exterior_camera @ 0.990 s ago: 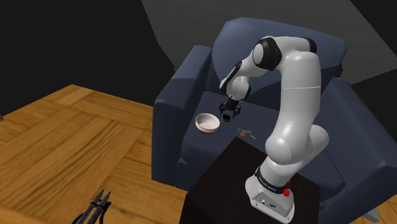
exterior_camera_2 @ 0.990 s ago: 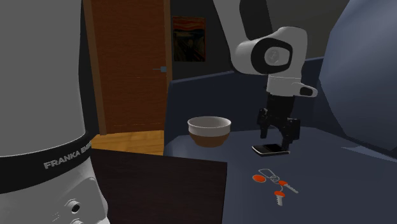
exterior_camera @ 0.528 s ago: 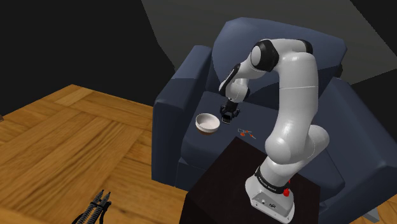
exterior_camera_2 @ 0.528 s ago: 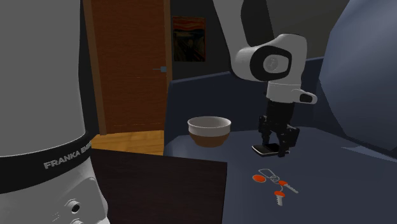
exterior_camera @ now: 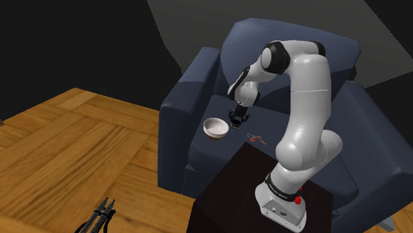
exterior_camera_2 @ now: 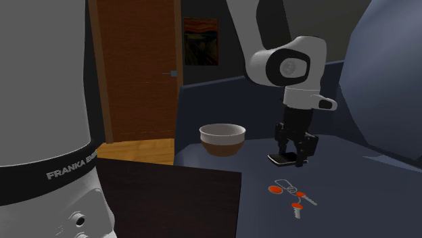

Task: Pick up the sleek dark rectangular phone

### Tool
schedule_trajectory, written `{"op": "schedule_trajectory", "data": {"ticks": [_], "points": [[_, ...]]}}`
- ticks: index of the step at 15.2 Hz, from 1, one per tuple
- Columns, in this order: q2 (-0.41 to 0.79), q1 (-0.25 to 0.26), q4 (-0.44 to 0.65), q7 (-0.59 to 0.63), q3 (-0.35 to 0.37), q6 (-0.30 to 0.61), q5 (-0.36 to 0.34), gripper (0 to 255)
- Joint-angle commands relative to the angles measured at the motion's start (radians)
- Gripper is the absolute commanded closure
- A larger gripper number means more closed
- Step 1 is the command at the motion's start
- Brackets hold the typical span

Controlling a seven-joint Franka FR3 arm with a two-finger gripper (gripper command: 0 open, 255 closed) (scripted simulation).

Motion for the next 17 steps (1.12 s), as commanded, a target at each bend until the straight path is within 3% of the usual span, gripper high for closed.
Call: {"op": "schedule_trajectory", "data": {"ticks": [1,17], "points": [[-0.010,0.006,-0.004,0.005,-0.005,-0.008,-0.007,255],[-0.180,0.067,-0.035,0.088,-0.088,-0.139,-0.116,255]]}}
